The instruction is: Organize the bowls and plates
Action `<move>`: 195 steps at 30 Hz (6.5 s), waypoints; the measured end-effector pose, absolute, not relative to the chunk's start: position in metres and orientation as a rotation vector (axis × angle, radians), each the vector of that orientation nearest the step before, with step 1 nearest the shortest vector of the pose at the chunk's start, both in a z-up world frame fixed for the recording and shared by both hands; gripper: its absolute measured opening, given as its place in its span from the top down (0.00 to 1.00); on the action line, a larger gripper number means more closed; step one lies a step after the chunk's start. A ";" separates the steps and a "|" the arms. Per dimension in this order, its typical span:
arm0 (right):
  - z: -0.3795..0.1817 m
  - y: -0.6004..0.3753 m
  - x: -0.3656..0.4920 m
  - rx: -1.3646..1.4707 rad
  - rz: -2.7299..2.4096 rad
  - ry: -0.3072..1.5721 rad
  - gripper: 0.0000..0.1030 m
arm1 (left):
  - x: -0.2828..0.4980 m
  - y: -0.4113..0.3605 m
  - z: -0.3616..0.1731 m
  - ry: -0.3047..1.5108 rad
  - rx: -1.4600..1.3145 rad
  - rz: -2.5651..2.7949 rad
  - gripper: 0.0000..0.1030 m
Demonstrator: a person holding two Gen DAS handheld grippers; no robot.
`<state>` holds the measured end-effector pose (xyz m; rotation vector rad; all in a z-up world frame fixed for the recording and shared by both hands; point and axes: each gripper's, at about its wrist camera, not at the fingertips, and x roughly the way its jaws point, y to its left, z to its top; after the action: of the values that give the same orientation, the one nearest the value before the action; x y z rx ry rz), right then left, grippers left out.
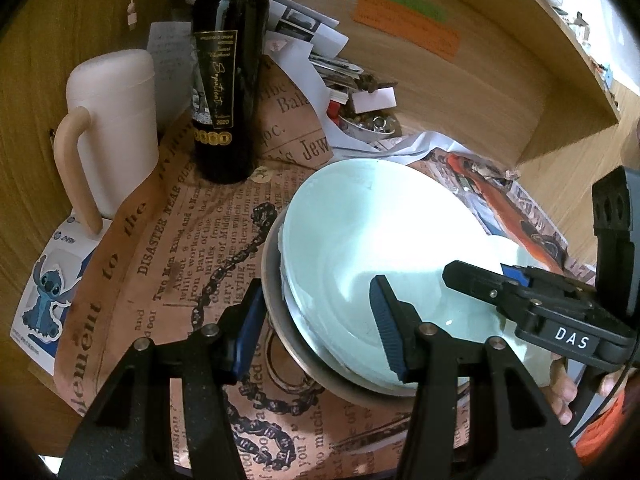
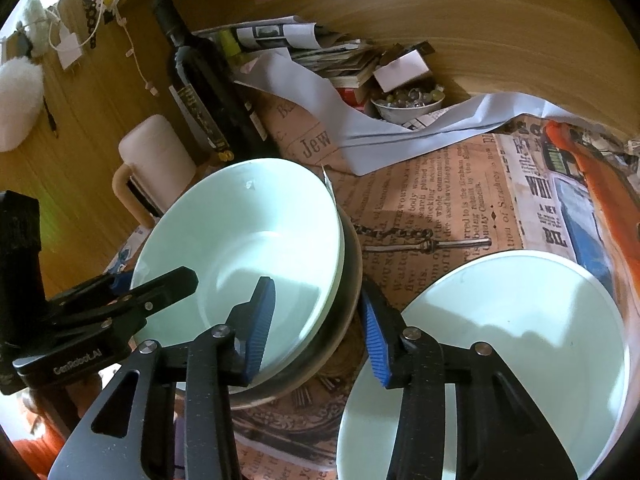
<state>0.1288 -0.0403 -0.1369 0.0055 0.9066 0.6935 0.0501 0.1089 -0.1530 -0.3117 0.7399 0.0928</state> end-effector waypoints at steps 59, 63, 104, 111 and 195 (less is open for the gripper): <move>-0.090 -0.174 0.089 0.134 0.451 0.753 0.62 | 0.069 -0.014 -0.107 0.644 -0.187 -0.166 0.49; -0.092 -0.186 0.086 0.144 0.435 0.753 0.62 | 0.071 -0.026 -0.108 0.647 -0.178 -0.182 0.49; -0.118 -0.213 0.090 0.166 0.369 0.752 0.47 | 0.081 -0.043 -0.125 0.647 -0.116 -0.179 0.45; -0.077 -0.206 0.056 0.097 0.397 0.589 0.46 | 0.047 -0.043 -0.086 0.504 -0.087 -0.144 0.42; -0.003 -0.214 -0.049 0.096 0.492 0.162 0.00 | -0.063 -0.068 -0.020 0.135 -0.015 -0.032 0.00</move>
<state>-0.0489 -0.2144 -0.0034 0.0955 0.1621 0.4920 -0.0632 -0.0676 -0.0204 -0.0149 0.1350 -0.0321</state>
